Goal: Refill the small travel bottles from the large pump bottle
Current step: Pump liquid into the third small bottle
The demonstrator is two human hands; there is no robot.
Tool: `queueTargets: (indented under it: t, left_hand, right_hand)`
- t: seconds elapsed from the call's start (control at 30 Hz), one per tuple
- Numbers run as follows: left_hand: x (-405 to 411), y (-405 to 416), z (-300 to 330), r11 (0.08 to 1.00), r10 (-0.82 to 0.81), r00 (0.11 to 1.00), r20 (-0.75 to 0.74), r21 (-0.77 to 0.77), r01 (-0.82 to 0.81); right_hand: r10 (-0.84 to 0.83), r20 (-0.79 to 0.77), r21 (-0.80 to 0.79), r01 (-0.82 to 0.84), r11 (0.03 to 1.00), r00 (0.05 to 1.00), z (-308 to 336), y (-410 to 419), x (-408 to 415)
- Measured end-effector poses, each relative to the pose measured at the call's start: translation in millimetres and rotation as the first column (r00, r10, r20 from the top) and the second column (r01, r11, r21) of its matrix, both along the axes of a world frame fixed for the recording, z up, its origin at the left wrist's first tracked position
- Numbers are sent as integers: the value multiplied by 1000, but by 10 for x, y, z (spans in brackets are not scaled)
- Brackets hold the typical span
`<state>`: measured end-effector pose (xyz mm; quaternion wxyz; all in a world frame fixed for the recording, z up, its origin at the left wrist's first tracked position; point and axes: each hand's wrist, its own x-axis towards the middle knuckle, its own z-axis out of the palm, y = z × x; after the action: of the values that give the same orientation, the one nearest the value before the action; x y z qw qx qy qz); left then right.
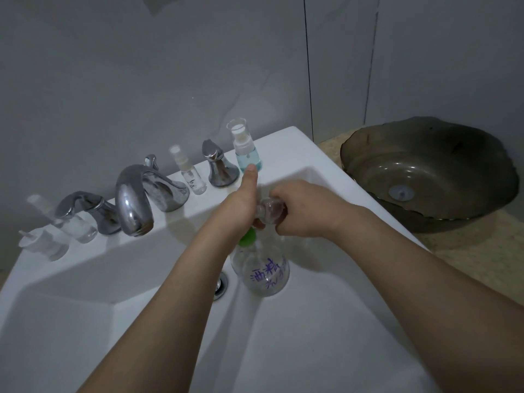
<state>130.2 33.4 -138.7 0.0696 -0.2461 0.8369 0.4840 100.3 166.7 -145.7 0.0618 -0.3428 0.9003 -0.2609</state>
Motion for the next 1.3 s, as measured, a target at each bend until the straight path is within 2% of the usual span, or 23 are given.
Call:
queueTargets:
  t: [0.23, 0.33, 0.57, 0.83, 1.0, 1.1, 1.2, 1.3]
  left_hand:
    - [16, 10, 180, 997, 45, 999, -20, 67, -43]
    - [44, -32, 234, 1000, -4, 1000, -31, 20, 5]
    - [126, -33, 292, 993, -9, 999, 43, -121, 14]
    - [137, 55, 199, 992, 11, 998, 58, -126, -4]
    - [89, -43, 132, 979, 31, 998, 50, -203, -20]
    - [65, -74, 163, 983, 49, 998, 39, -182, -41]
    - [80, -99, 230, 991, 23, 998, 61, -133, -15]
    - [101, -92, 263, 977, -23, 991, 135, -207, 51]
  right_hand:
    - [-18, -10, -22, 18, 1000, 1000, -35, -27, -48]
    - [-25, -23, -34, 24, 999, 999, -59, -34, -65]
    - [-30, -60, -40, 27, 999, 998, -105, -62, -86]
    - [-16, -104, 18, 18, 1000, 994, -167, -40, -104]
    - [-20, -67, 1, 20, 1000, 998, -151, -47, -104]
    - [-25, -64, -19, 23, 1000, 998, -139, -63, -111]
    - [-29, -56, -22, 28, 999, 998, -128, -67, -110]
    - [-16, -62, -21, 15, 1000, 998, -121, -59, -94]
